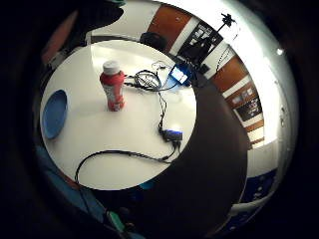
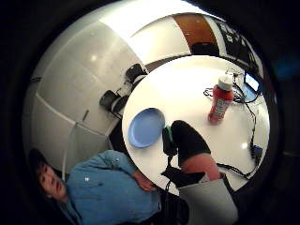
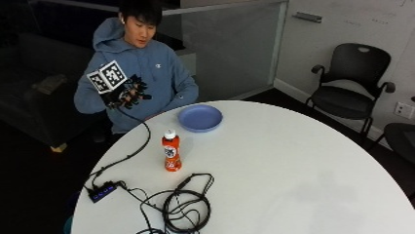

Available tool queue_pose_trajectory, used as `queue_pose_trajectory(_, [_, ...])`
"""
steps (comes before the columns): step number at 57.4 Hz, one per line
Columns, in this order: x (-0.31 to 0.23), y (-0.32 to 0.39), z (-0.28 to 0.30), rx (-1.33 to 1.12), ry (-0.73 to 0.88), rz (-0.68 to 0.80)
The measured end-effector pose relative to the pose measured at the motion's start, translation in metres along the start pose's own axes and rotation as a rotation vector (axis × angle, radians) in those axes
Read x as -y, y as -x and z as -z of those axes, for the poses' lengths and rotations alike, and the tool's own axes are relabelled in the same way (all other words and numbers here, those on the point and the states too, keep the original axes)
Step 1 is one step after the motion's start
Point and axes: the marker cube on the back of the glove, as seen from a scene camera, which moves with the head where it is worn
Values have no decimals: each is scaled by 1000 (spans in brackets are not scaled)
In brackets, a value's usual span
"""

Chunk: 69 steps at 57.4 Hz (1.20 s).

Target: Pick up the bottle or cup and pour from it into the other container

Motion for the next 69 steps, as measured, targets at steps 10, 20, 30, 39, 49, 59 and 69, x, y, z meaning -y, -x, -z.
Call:
queue_pose_trajectory(10, [-9, -44, -9, 184, -24, -76])
queue_pose_trajectory(20, [-8, -80, -25, 426, 2, -166])
queue_pose_trajectory(30, [7, -114, -59, 616, -34, -203])
queue_pose_trajectory(39, [15, -123, -94, 697, -83, -251])
queue_pose_trajectory(49, [25, -123, -131, 803, -56, -294])
queue_pose_trajectory(59, [38, -105, -162, 854, -12, -284])
queue_pose_trajectory(69, [54, -80, -193, 867, 31, -272])
